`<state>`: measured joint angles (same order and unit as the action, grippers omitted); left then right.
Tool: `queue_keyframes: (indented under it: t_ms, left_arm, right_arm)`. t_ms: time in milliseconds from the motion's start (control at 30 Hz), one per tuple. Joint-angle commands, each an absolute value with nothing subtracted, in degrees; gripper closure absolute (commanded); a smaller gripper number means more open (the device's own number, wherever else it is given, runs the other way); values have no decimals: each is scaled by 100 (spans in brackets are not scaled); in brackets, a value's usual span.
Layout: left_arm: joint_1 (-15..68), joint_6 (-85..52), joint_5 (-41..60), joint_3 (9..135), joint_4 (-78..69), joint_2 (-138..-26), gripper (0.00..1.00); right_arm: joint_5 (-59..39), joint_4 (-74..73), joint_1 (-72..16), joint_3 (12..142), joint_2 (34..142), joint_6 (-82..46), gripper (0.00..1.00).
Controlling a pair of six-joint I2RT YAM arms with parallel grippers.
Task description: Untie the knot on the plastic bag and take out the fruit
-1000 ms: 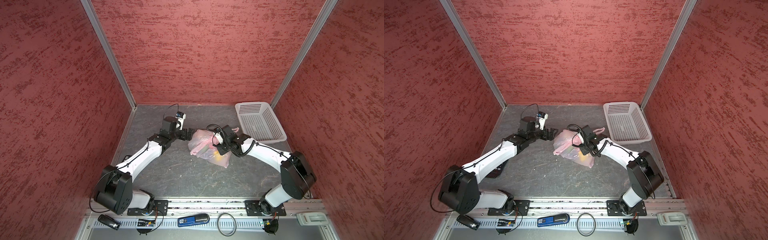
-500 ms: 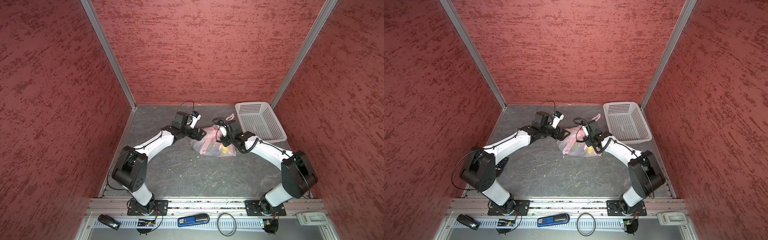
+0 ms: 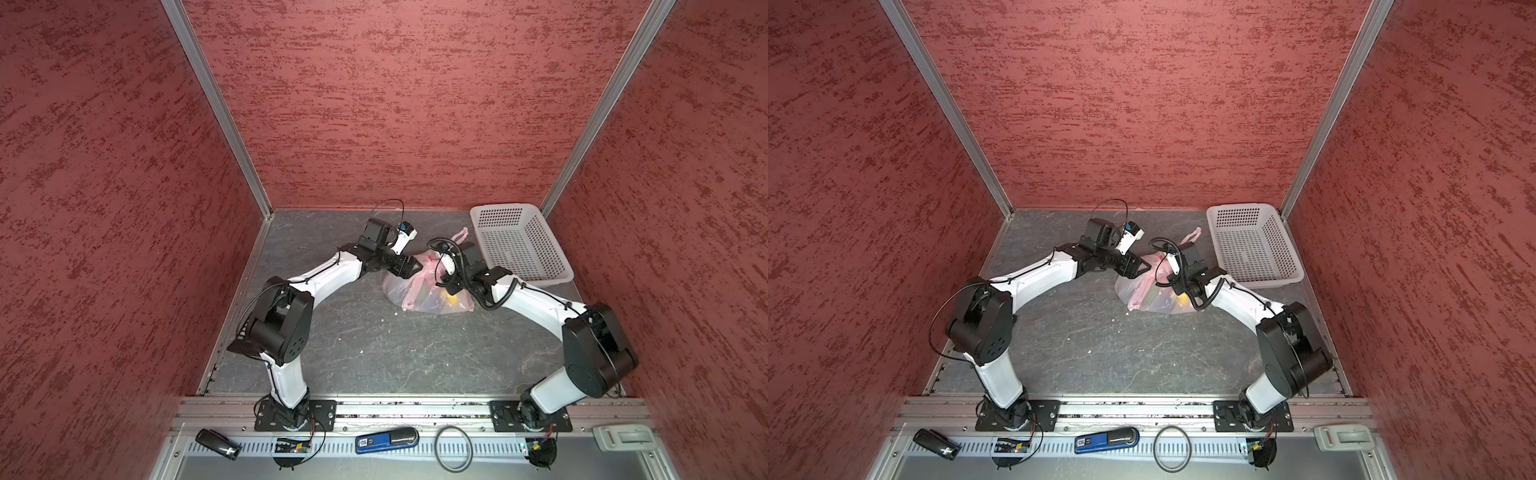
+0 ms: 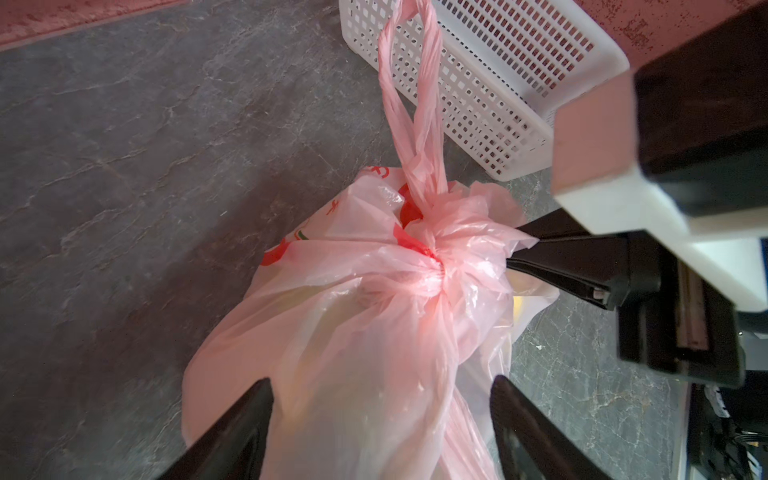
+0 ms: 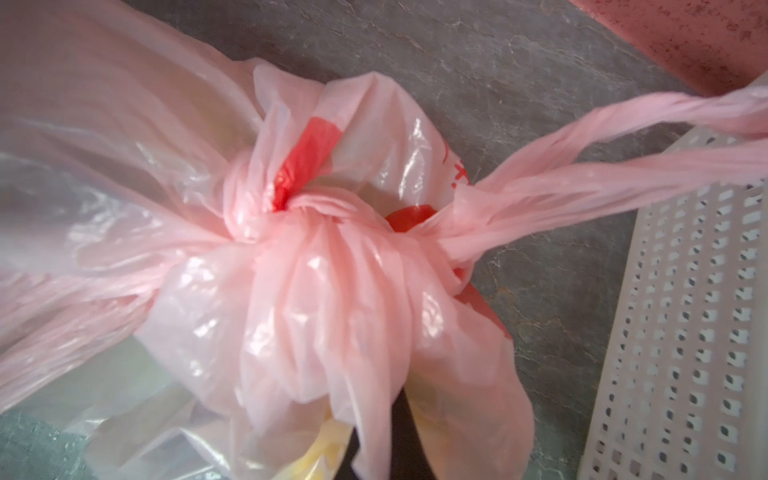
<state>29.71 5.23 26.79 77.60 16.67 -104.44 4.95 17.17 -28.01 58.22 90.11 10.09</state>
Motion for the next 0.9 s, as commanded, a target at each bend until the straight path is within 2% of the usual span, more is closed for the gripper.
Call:
queue_keyframes:
  t_ms: [0,267,533,567,600,667,767,867]
  left_arm:
    - [3045,697,2740,7936,1848,-10640,22]
    - [3054,694,2673,7913,1828,-10814,49]
    - [3059,590,2772,7773,1737,-10719,96]
    - [3059,576,2756,7747,1733,-10687,100]
    - [3059,555,2740,7727,1725,-10647,100]
    - [3035,512,2725,7643,1716,-10514,100]
    - [3017,410,2688,7456,1689,-10255,100]
    - [3000,314,2629,7197,1699,-9957,100]
  right_arm:
    - [336,1500,-2780,5849,8921,1047,100]
    - [297,1435,-2773,5836,8909,992,100]
    - [248,1391,-2777,5792,8865,914,100]
    - [238,1406,-2773,5792,8852,890,96]
    - [210,1437,-2774,5802,8834,879,91]
    - [40,1520,-2715,5807,8721,786,68]
    - [-400,1605,-2542,5738,8394,544,42]
    - [-932,1508,-2332,5557,7929,271,30]
